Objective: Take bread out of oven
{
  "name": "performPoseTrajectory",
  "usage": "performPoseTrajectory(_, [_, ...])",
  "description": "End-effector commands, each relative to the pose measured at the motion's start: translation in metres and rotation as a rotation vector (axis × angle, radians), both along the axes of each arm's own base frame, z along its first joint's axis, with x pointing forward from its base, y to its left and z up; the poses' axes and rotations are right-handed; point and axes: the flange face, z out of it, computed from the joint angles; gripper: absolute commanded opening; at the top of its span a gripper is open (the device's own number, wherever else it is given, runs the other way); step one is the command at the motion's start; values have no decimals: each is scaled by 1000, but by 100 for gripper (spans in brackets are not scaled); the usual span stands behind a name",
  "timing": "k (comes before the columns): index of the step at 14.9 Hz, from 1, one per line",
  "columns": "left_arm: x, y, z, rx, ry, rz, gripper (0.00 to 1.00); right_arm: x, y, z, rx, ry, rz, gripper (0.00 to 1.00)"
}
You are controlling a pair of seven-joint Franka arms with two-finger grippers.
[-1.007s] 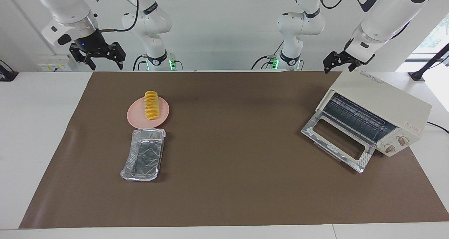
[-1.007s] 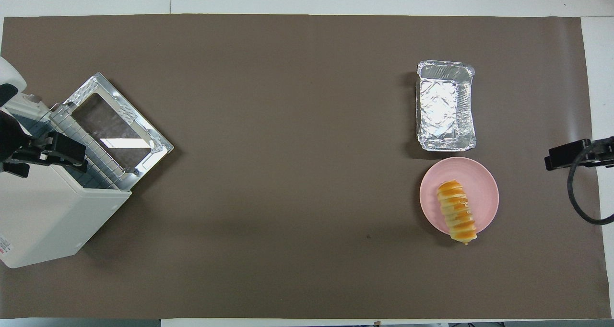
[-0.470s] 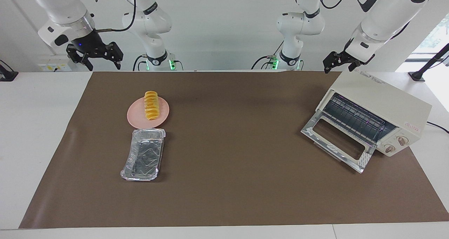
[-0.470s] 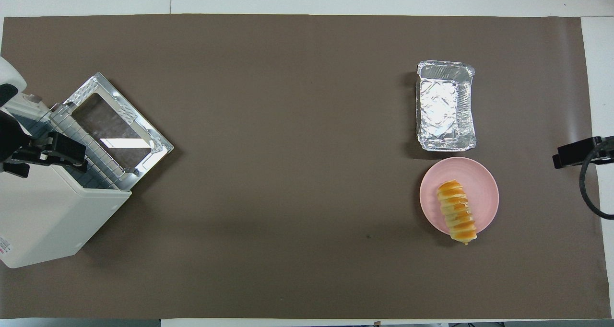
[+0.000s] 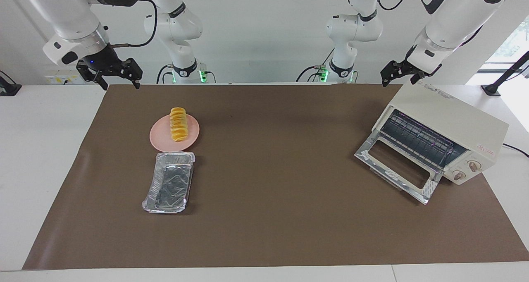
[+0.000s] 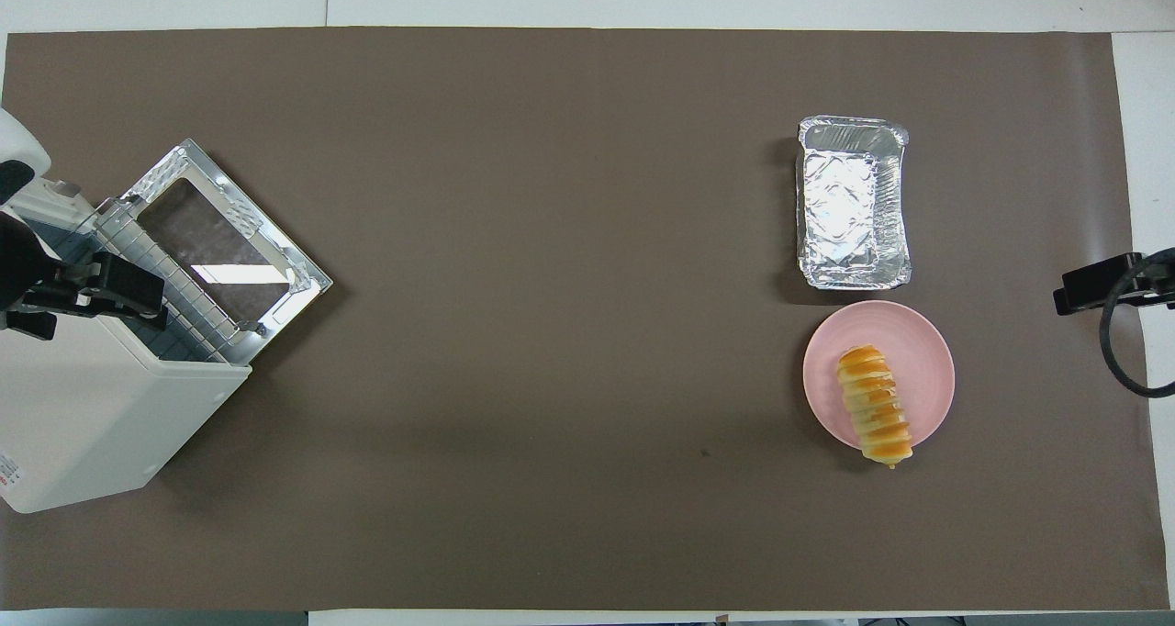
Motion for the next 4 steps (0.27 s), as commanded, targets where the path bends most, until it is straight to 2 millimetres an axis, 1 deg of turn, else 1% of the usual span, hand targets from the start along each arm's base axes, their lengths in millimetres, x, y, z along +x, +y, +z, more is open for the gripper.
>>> performPoseTrajectory(1, [-7, 3, 4, -14, 5, 5, 100, -3, -4, 1, -8, -13, 22, 100])
performPoseTrajectory(4, [-7, 3, 4, -14, 5, 5, 100, -3, -4, 1, -11, -12, 25, 100])
